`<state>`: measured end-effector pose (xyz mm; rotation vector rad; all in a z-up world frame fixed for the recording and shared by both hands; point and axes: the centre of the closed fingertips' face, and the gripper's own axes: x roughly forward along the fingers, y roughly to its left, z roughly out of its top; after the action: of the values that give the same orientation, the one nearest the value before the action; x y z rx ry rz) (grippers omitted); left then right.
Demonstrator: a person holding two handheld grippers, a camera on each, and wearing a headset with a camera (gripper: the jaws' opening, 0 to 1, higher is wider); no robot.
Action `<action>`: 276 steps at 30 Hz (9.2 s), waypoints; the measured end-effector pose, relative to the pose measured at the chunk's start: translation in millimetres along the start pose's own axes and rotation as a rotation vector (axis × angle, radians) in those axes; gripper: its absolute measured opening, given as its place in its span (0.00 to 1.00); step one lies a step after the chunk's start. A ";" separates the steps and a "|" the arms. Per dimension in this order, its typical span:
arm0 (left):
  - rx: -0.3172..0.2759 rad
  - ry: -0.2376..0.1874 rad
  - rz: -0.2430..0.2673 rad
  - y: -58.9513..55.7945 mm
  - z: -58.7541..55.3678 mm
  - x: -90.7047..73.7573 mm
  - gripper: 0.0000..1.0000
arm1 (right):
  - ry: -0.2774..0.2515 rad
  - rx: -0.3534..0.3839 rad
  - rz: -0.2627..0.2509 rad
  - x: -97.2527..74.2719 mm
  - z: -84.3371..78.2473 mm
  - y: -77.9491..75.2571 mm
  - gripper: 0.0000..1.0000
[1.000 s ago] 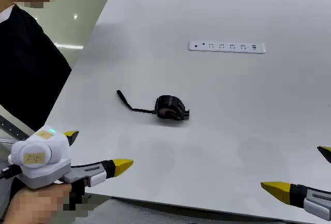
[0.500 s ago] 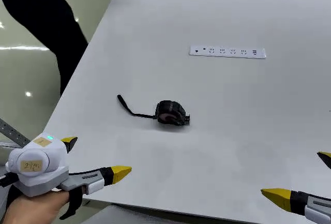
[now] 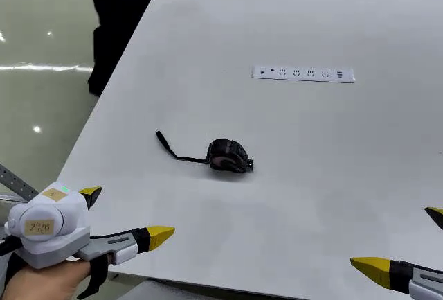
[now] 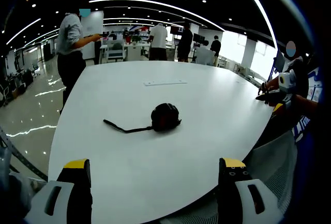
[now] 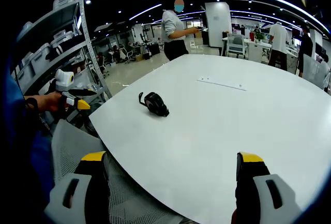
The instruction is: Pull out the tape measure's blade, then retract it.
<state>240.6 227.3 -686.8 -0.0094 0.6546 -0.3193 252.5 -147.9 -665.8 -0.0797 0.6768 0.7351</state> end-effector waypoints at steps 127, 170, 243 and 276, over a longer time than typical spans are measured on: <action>0.238 0.043 -0.189 -29.3 51.4 129.2 0.94 | 0.124 -0.256 0.215 127.6 24.3 -4.8 0.87; 0.607 0.154 -0.352 -51.0 55.5 202.5 0.84 | 0.194 -0.435 0.354 216.3 24.9 9.1 0.67; 0.958 0.245 -0.540 -63.0 39.8 242.8 0.33 | 0.230 -0.746 0.545 318.4 16.8 29.0 0.14; 0.993 0.261 -0.582 -67.4 38.6 241.9 0.29 | 0.235 -0.815 0.551 309.8 14.8 19.7 0.09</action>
<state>424.7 88.3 -793.1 0.8142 0.6845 -1.1966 415.5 55.0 -835.6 -0.7573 0.5861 1.5203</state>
